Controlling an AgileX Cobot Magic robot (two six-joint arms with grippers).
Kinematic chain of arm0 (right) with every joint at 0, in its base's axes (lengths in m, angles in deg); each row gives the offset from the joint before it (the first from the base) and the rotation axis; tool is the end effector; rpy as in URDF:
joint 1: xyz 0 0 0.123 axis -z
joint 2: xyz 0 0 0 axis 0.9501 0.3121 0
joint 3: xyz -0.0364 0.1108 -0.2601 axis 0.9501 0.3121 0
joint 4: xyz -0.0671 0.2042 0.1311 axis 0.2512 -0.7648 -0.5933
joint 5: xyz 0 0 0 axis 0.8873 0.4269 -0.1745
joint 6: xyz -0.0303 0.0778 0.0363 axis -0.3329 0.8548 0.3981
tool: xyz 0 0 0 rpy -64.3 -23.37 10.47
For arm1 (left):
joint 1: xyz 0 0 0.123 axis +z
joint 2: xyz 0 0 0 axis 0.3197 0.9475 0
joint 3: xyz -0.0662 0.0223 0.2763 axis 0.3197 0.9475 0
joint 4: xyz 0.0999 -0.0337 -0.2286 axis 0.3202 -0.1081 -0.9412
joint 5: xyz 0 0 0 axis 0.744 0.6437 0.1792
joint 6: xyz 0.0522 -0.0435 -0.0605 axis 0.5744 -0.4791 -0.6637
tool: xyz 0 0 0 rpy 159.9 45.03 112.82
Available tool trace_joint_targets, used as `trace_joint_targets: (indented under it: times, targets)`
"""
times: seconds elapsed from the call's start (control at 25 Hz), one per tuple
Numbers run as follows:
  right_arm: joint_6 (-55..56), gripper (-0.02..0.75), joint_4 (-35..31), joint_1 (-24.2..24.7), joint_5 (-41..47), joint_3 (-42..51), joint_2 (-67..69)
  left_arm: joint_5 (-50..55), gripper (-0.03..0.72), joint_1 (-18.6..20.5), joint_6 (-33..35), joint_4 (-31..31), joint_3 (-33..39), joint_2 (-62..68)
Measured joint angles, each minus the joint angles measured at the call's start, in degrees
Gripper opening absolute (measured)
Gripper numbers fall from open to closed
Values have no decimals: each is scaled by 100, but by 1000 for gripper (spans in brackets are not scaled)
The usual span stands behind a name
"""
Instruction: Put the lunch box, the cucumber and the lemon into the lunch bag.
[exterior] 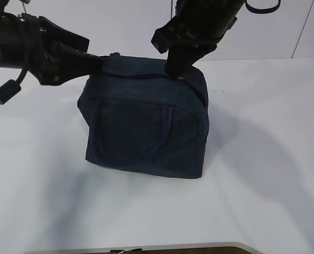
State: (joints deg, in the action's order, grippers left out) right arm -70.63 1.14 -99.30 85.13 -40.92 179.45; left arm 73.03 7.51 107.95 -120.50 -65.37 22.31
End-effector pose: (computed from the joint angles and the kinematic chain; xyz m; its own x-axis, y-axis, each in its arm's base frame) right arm 0.3448 0.1986 0.3463 -0.6681 -0.6087 -0.4280 -0.6969 0.7134 0.0733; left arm 0.3142 -0.1245 0.2780 -0.1182 0.3427 -0.9320 0.8542 0.5137 0.0806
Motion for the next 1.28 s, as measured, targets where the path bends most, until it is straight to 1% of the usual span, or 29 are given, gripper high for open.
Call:
trace_joint_targets:
  times: [0.16, 0.32, 0.4, 0.48, 0.56, 0.64, 0.8, 0.88, 0.96, 1.04, 1.16, 1.28]
  targets:
    - [0, 5, 13, 0, -12, 0, -4, 309, 500, -286, 44, 655, 0, 0]
    - [45, 5, 39, 0, -12, 0, -26, 168, 500, -714, 83, 1226, 0, 0]
    - [54, 5, 39, 0, -12, 0, -26, -149, 500, -943, 93, 1538, 0, 0]
    - [68, 5, 39, 0, -12, 0, -26, -703, 501, -1177, 101, 1832, 0, 0]
    - [80, 5, 39, 0, -12, 0, -26, -1203, 501, -1344, 114, 1969, 0, 0]
    - [90, 5, 27, 0, -12, 0, -26, -1466, 501, -1419, 114, 2016, 0, 0]
    - [101, 5, 18, 0, -12, 0, -37, -1584, 500, -1428, 114, 2075, 0, 0]
    - [101, 5, 1, 0, -12, 0, -73, -1584, 489, -1428, 114, 2209, 0, 0]
    - [101, 5, -9, 0, -12, 0, -135, -1584, 448, -1428, 114, 2280, 0, 0]
    - [106, 5, -9, 0, -12, 0, -196, -1598, 370, -1428, 128, 2321, 0, 0]
    - [178, 5, -9, 0, -1, 13, -246, -1611, 189, -1428, 154, 2360, 0, 0]
    - [422, 5, -9, 0, -1, 13, -246, -1611, 57, -1428, 176, 2418, 0, 0]
